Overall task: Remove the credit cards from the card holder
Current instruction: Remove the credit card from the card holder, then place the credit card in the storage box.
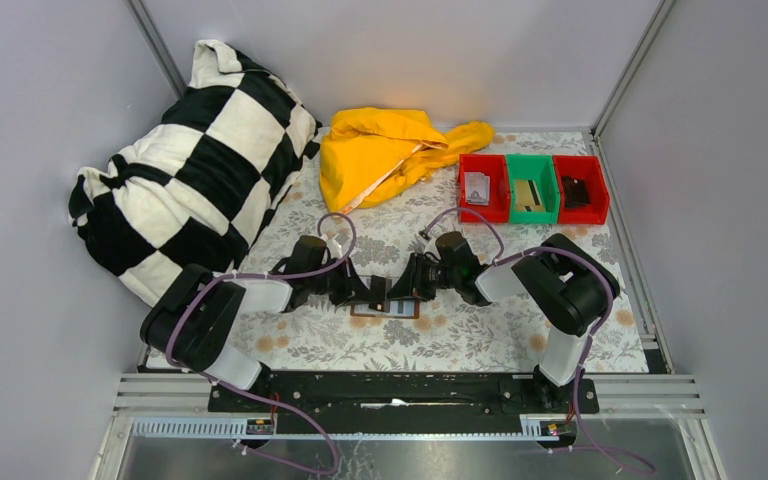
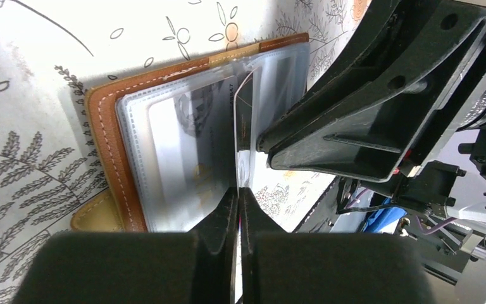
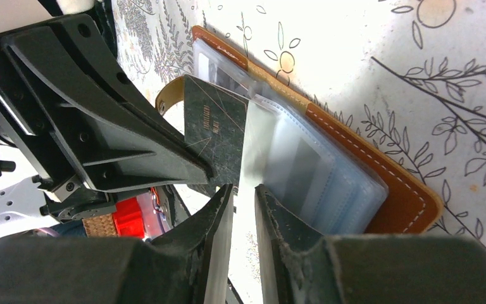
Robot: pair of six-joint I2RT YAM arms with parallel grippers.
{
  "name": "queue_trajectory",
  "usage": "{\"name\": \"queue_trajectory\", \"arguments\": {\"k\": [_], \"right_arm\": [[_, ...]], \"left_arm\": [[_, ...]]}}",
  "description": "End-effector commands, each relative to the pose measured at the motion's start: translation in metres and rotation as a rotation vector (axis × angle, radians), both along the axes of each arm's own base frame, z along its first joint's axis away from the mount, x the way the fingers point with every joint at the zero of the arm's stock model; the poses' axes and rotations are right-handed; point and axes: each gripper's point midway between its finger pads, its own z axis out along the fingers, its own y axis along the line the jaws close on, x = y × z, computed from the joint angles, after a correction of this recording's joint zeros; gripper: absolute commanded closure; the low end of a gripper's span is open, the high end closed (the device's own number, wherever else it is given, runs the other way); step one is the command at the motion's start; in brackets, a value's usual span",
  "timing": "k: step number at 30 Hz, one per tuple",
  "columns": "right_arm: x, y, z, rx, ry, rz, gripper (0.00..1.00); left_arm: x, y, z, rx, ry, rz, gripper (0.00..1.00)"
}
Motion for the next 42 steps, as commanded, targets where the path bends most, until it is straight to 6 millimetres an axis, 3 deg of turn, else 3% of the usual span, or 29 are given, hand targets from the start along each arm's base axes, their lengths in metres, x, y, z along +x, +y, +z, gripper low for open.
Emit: {"name": "queue_trajectory", "arguments": {"k": [1,6,11,15,18,21,25,29,36,40,42], "right_arm": [[-0.010,-0.017,-0.032,-0.107,0.069,-0.015,0.73],[-0.007,-0.024,-0.029,-0.101,0.069,-0.030,0.72],[-0.001,-0.025,-0.010,-0.079,0.029,-0.017,0.73],[0.004,-0.012,0.033,0.042,-0.099,0.062,0.71],[0.010,-0.011,0.068,0.114,-0.193,0.046,0.52],[0.016,-0.015,0.106,0.212,-0.274,-0.013,0.36],[0.009,-0.012,0.149,0.362,-0.336,0.009,0.27],[0.001,-0.010,0.184,0.517,-0.394,0.034,0.30],[0.001,-0.004,0.207,0.624,-0.448,0.050,0.32],[-0.003,0.005,0.214,0.689,-0.420,0.078,0.39],[-0.005,0.007,0.219,0.736,-0.407,0.085,0.48]], "left_arm": [[0.005,-0.005,0.014,-0.013,-0.039,-0.019,1.00],[0.014,0.008,0.023,0.085,-0.049,0.006,1.00],[0.020,0.023,0.042,0.169,-0.070,0.039,1.00],[0.014,0.014,0.081,0.083,-0.158,-0.037,1.00],[0.005,0.009,0.117,0.026,-0.232,-0.117,1.00],[0.003,0.013,0.141,0.008,-0.283,-0.128,1.00],[-0.001,0.012,0.170,-0.080,-0.311,-0.153,1.00],[-0.004,0.007,0.188,-0.163,-0.329,-0.189,1.00],[-0.017,0.002,0.207,-0.283,-0.389,-0.214,1.00],[-0.015,0.003,0.202,-0.252,-0.359,-0.221,1.00],[-0.015,0.003,0.203,-0.249,-0.366,-0.215,1.00]]}}
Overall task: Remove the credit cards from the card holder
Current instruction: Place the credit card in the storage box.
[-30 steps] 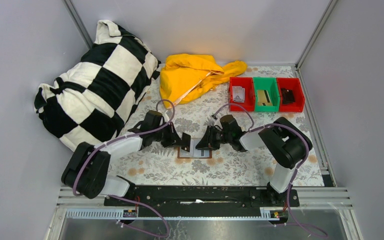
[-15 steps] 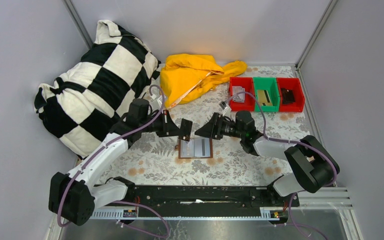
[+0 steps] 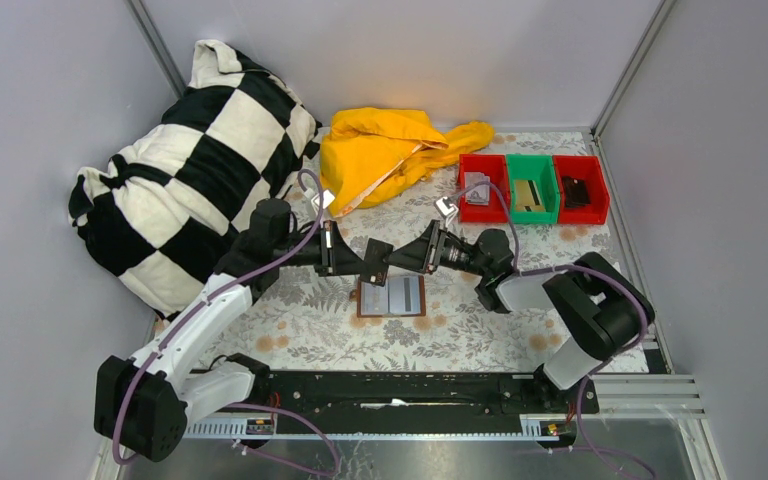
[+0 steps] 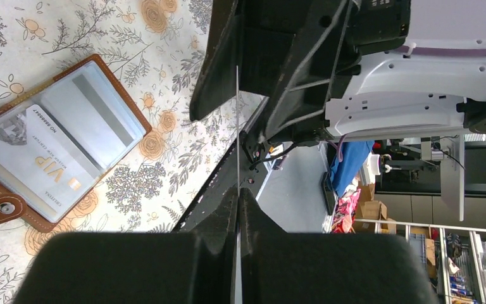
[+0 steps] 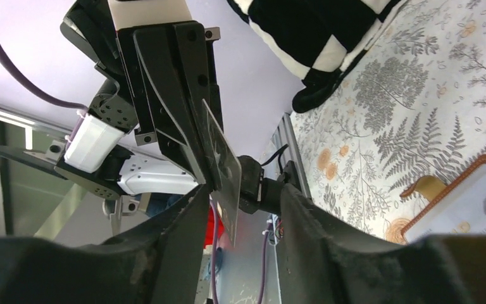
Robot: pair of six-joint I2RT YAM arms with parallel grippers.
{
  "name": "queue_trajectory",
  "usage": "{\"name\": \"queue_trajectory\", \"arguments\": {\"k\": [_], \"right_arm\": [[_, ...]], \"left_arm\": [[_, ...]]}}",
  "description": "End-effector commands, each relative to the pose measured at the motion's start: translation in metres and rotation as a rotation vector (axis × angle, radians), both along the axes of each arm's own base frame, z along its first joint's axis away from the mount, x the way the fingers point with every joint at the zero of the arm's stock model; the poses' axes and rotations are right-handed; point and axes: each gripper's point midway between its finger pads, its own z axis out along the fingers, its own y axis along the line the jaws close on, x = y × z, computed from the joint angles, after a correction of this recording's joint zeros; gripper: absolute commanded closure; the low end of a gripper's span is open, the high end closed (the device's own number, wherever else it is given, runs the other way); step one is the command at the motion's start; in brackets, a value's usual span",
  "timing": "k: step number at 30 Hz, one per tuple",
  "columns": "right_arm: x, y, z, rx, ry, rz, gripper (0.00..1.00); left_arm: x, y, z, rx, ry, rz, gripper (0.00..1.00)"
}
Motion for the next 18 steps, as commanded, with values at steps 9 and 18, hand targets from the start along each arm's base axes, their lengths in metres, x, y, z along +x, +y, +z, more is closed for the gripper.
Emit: {"name": "queue_trajectory", "arguments": {"k": [9,18], "right_arm": [[-0.021,0.019,0.046,0.214,-0.057,0.124,0.79],[-0.029,0.016,0.057,0.214,-0.053,0.123,1.00]], "left_arm": [[0.007,0.000,0.008,-0.011,-0.031,0.020,1.00],[0.019,0.001,0.003,0.007,-0.028,0.073,1.00]]}}
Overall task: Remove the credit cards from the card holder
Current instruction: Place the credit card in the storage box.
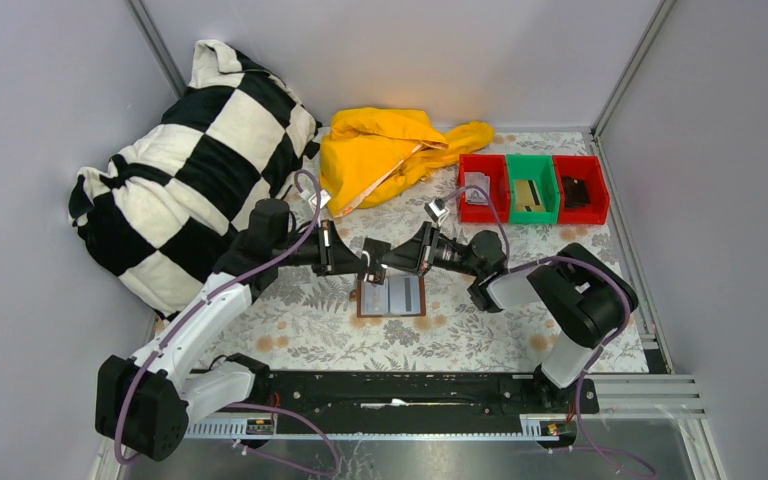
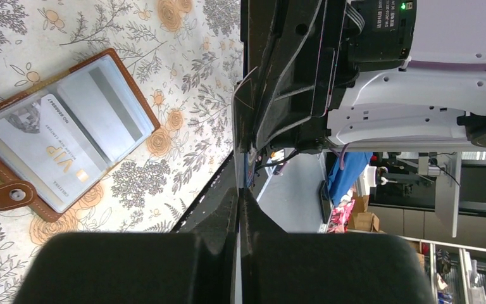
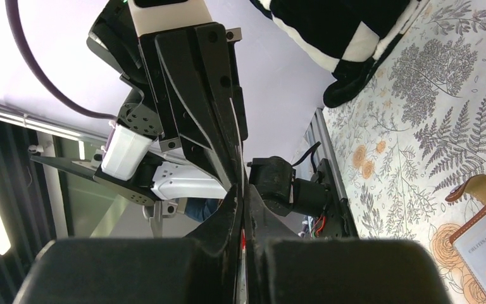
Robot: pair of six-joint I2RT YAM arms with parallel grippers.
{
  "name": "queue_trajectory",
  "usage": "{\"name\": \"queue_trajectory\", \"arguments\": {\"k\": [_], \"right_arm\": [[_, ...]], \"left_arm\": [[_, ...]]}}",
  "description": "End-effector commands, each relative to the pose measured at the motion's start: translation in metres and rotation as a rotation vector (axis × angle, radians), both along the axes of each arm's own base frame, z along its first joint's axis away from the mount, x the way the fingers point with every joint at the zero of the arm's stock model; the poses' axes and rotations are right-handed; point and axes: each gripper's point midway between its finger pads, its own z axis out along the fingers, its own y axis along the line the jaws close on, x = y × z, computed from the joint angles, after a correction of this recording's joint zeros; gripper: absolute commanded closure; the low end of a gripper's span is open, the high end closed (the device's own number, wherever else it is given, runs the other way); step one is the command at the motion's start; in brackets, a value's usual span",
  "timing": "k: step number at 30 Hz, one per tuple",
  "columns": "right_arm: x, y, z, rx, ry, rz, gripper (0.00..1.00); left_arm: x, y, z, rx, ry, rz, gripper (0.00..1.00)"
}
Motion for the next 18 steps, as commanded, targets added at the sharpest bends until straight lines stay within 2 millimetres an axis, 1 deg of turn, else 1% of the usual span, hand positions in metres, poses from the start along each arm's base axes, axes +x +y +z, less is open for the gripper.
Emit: {"name": "queue_trajectory", "arguments": {"k": [1,2,4,5,7,8,9,10,11,12,13,14,16,18], "right_arm": [[-0.023,-0.002,0.053,0.115,-0.191,0.036,1.00],[-0.022,-0.002,0.051,0.088,-0.188,0.024,1.00],[-0.015,-0.001,0.045,0.011,-0.175,-0.015,1.00],[-0.011,-0.002,0.041,-0.036,-0.160,-0.042,1.00],[-0.003,-0.008,0.035,-0.137,-0.159,-0.094,1.00],[0.004,-0.013,0.032,-0.206,-0.153,-0.130,1.00],[0.013,-0.023,0.027,-0.294,-0.160,-0.176,1.00],[0.023,-0.038,0.022,-0.399,-0.158,-0.245,1.00],[0.040,-0.061,0.020,-0.508,-0.173,-0.365,1.00],[0.049,-0.085,0.017,-0.618,-0.172,-0.444,1.00],[0.057,-0.112,0.015,-0.735,-0.162,-0.525,1.00],[0.058,-0.142,0.007,-0.880,-0.152,-0.572,1.00],[0.069,-0.196,0.012,-1.117,-0.155,-0.692,1.00],[0.077,-0.239,0.026,-1.313,-0.185,-0.790,1.00]], "left_arm": [[0.017,-0.002,0.010,-0.002,-0.080,0.042,1.00],[0.020,-0.001,0.011,0.011,-0.085,0.053,0.92],[0.023,0.001,0.011,0.034,-0.096,0.072,0.64],[0.026,0.003,0.009,0.055,-0.097,0.088,0.54],[0.030,0.009,0.005,0.104,-0.095,0.123,0.40],[0.030,0.012,0.003,0.134,-0.085,0.132,0.37],[0.031,0.016,0.003,0.160,-0.087,0.150,0.36],[0.033,0.020,0.005,0.183,-0.098,0.172,0.35],[0.036,0.025,0.007,0.206,-0.107,0.203,0.35],[0.038,0.030,0.011,0.222,-0.122,0.230,0.35],[0.039,0.034,0.013,0.235,-0.131,0.255,0.35],[0.041,0.039,0.015,0.250,-0.143,0.285,0.35],[0.043,0.046,0.016,0.276,-0.150,0.324,0.35],[0.043,0.048,0.016,0.283,-0.155,0.338,0.36]]}}
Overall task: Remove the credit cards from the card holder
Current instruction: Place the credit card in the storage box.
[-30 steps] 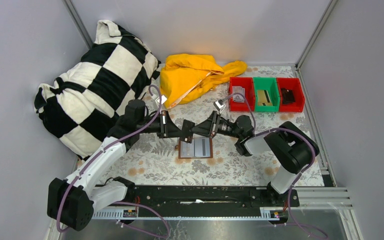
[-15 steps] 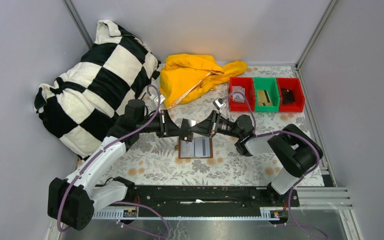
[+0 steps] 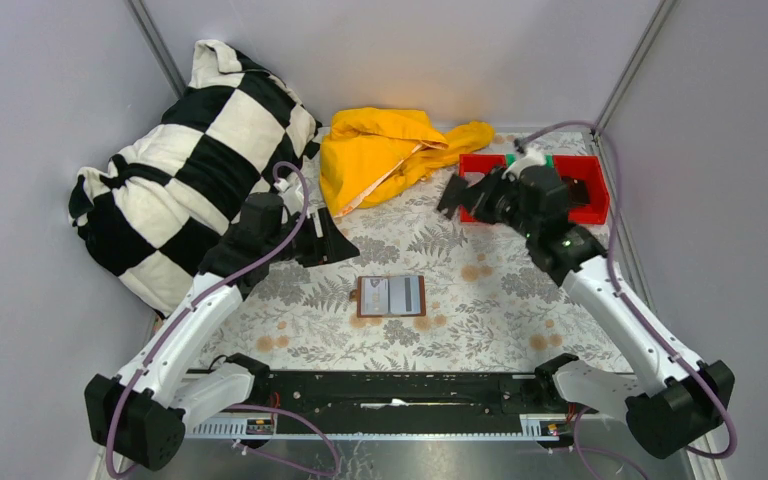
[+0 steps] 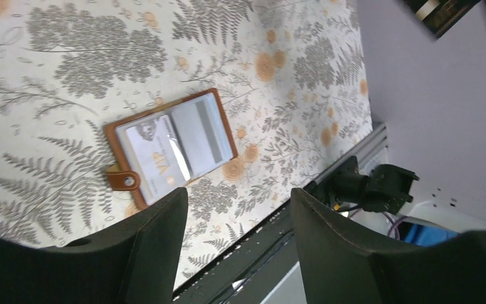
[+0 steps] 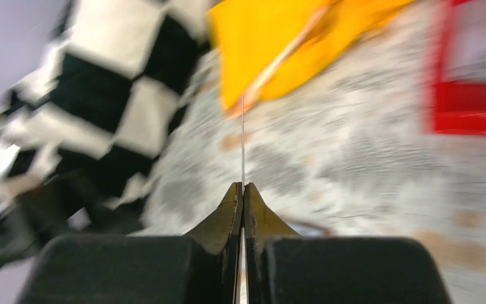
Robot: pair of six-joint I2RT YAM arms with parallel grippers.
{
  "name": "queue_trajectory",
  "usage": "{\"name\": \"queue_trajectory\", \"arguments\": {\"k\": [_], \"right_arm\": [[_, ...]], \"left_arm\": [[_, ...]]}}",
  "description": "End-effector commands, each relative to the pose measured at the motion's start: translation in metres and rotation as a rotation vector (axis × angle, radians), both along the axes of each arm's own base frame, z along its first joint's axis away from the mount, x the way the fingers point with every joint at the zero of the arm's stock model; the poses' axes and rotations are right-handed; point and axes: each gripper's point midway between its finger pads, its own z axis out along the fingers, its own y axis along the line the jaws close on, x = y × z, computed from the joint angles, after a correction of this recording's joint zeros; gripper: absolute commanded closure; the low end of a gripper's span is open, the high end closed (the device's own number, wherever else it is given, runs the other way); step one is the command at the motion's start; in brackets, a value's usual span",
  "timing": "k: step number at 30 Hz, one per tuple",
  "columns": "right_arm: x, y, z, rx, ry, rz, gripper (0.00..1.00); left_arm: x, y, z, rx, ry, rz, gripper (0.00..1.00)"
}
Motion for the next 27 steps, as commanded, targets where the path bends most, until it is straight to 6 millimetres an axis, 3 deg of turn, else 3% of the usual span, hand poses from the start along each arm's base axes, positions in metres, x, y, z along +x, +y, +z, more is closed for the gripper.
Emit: {"name": "queue_trajectory", "arguments": {"k": [1,4,6,11,16,21,27], "right_arm": [[-0.003,-0.135,-0.037,-0.681,0.131,-0.319,1.00],[0.012,-0.184,-0.023,-0.875,0.161,-0.444,1.00],[0.026,-0.212,-0.015,-0.914,0.179,-0.512,1.00],[0.064,-0.255,0.001,-0.931,0.186,-0.584,1.00],[0.094,-0.278,0.004,-0.962,0.186,-0.551,1.00],[0.113,-0.319,-0.005,-1.076,0.246,-0.625,1.00],[0.131,-0.323,-0.020,-1.107,0.211,-0.584,1.00]], "left_arm": [[0.010,0.018,0.014,0.063,-0.078,0.096,0.36],[0.010,0.018,0.012,0.058,-0.069,0.100,0.35],[0.009,0.017,0.011,0.046,-0.062,0.111,0.33],[0.007,0.021,0.002,0.025,-0.061,0.155,0.29],[0.006,0.027,-0.005,0.037,-0.078,0.178,0.28],[0.011,0.041,-0.007,0.074,-0.123,0.253,0.28],[0.021,0.054,-0.009,0.113,-0.118,0.350,0.27]]}}
